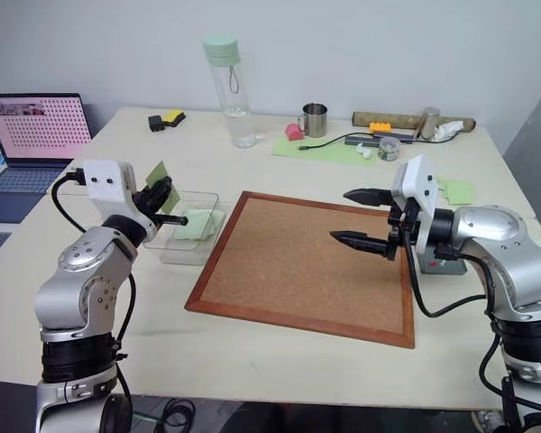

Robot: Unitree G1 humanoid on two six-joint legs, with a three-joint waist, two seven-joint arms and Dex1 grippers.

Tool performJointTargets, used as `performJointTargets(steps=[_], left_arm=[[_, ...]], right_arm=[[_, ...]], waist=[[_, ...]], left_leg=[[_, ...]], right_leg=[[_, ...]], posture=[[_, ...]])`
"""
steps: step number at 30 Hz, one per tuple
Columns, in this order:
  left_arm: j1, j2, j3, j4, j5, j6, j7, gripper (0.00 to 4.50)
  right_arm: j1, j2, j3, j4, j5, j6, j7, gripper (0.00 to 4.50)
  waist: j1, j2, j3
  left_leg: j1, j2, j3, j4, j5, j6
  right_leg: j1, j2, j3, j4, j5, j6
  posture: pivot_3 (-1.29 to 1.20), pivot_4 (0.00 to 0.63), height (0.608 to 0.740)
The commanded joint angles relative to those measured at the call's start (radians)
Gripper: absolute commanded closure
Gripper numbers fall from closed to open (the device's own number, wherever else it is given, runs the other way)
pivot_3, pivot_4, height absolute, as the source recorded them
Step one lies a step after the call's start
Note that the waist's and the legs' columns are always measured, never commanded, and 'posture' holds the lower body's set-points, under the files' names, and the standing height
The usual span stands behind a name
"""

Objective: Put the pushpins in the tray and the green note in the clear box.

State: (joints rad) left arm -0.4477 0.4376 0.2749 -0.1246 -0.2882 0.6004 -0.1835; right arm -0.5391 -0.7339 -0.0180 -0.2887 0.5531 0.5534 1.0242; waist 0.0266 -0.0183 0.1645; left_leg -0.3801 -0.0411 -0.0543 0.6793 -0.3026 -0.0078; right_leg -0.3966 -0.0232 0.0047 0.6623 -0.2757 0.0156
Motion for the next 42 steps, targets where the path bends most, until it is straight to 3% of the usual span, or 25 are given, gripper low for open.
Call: performJointTargets(steps=[1, 7, 24, 29, 32, 35, 42], left_arm=[[-0.035, 0.014, -0.003, 0.030, 0.031, -0.033, 0.011, 4.50], [-0.050, 0.009, 0.002, 0.078, 0.044, -0.026, 0.019, 4.30], [-0.041, 0.058, -0.003, -0.018, 0.048, -0.016, -0.036, 1.10], [0.011, 0.169, 0.010, -0.136, -0.032, 0.119, -0.167, 0.14], [0.097, 0.319, 0.029, -0.204, -0.091, 0.185, -0.332, 0.14], [0.266, 0.483, 0.078, -0.217, -0.061, 0.068, -0.504, 0.14], [0.506, 0.591, 0.251, -0.057, -0.044, -0.113, -0.712, 0.14]], right_arm=[[-0.029, 0.002, -0.012, -0.018, 0.019, -0.005, 0.008, 0.74], [-0.016, -0.002, -0.013, -0.025, 0.020, -0.002, 0.010, 0.73], [-0.005, -0.008, -0.012, -0.020, 0.002, -0.016, 0.014, 0.73], [0.033, -0.036, -0.039, -0.012, -0.022, -0.027, 0.001, 0.73], [0.088, -0.063, -0.075, -0.007, -0.045, -0.043, -0.014, 0.73], [0.179, -0.110, -0.128, 0.008, -0.084, -0.097, -0.008, 0.73], [0.377, -0.220, -0.274, 0.085, -0.139, -0.180, 0.034, 0.73]], waist=[[-0.001, 0.000, 0.000], [-0.003, 0.000, 0.000], [-0.004, 0.000, 0.000], [-0.005, 0.000, 0.000], [-0.008, -0.001, 0.000], [-0.011, 0.001, 0.000], [-0.005, 0.002, 0.000]], left_leg=[[-0.002, 0.000, 0.000, 0.000, 0.000, 0.000], [-0.006, 0.000, 0.001, 0.000, 0.000, 0.000], [-0.006, 0.000, 0.002, 0.000, 0.000, 0.000], [-0.006, 0.000, 0.002, 0.000, 0.000, 0.000], [-0.006, 0.001, 0.002, -0.001, 0.000, 0.000], [-0.006, 0.001, 0.003, -0.002, 0.000, 0.000], [-0.004, 0.002, 0.004, -0.002, -0.002, 0.004]], right_leg=[[-0.002, 0.000, 0.000, 0.001, 0.000, 0.000], [-0.008, 0.000, 0.000, 0.003, 0.001, -0.001], [-0.008, 0.000, 0.001, 0.003, 0.001, -0.001], [-0.008, 0.000, 0.001, 0.003, 0.001, -0.001], [-0.009, 0.000, 0.001, 0.002, 0.001, -0.001], [-0.009, 0.000, 0.002, 0.002, 0.001, -0.002], [-0.008, 0.000, 0.002, 0.002, 0.001, -0.004]], posture=[[0.00, 0.150, 0.740], [0.00, 0.150, 0.740], [0.00, 0.150, 0.740], [0.00, 0.150, 0.740], [0.00, 0.150, 0.740], [0.00, 0.150, 0.740], [0.00, 0.150, 0.740]])
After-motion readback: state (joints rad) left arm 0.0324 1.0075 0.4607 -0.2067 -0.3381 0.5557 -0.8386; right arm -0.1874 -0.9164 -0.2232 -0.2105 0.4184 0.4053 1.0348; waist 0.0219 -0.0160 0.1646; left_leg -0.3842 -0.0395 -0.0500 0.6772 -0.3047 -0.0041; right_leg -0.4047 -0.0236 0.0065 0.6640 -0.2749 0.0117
